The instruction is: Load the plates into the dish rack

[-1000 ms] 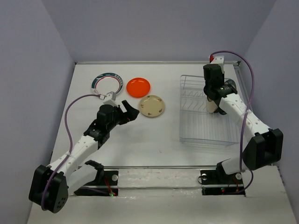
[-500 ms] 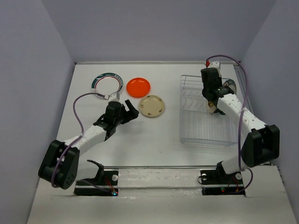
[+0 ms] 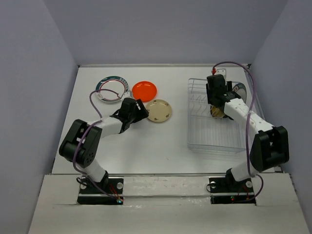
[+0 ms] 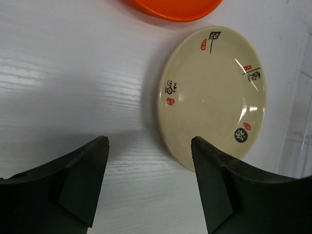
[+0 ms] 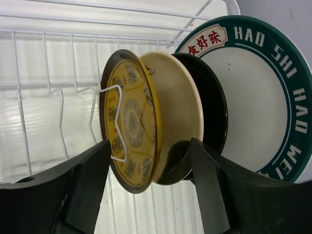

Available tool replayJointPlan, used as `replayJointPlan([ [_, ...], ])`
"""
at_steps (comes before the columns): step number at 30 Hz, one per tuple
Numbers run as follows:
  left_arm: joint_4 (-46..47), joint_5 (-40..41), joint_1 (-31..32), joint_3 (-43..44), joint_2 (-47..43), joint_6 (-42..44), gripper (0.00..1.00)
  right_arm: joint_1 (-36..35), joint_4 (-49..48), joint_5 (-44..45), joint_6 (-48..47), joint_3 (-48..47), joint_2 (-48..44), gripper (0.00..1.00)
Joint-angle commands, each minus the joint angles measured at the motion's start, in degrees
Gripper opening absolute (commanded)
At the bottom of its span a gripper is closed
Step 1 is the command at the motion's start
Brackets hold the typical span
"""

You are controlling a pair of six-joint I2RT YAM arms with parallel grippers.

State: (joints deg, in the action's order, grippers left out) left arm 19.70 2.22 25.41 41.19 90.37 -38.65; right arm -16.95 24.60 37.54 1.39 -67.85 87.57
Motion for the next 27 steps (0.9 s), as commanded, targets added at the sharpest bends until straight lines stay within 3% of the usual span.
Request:
replayJointPlan([
  [1, 3.9, 1.1, 0.3, 4.3, 4.3, -0.4, 0.76, 0.1, -0.9, -1.8, 4.0, -0.7, -6.0, 0.73],
  [8, 4.5, 2.3, 1.5, 8.9, 10.9, -0.3, 0.44, 0.1, -1.5, -12.9, 8.4, 1.6, -19.6, 0.73],
  [10, 4.5, 2.9, 2.1, 10.2, 13.1, -0.5, 0.37, 0.1, -3.1, -19.7, 10.4, 2.8, -21.7, 0.73],
  [12, 4.5, 3.0, 2.3, 10.9, 14.5, -0.8, 0.21, 0.1, -4.7, -24.5, 12.3, 4.4, -23.4, 0.73],
  [13, 4.5, 3.3, 2.3, 10.9, 15.0, -1.3, 0.06, -0.4, -6.7, -30.2, 12.9, 6.2, -24.3, 0.73],
  [18, 5.3, 5.3, 2.3, 5.1, 6.8, -1.7, 0.06, -1.8, -12.7, -44.5, 18.1, 10.2, -23.5, 0.8],
  [19, 5.3, 5.4, 2.3, 2.1, 1.4, -1.7, 0.06, -2.8, -14.0, -48.4, 19.3, 11.2, -22.9, 0.81],
  [27, 4.7, 0.9, 4.1, -9.3, -25.4, -3.6, 0.06, -9.7, -18.1, -55.7, 19.7, 8.4, -15.8, 0.92],
])
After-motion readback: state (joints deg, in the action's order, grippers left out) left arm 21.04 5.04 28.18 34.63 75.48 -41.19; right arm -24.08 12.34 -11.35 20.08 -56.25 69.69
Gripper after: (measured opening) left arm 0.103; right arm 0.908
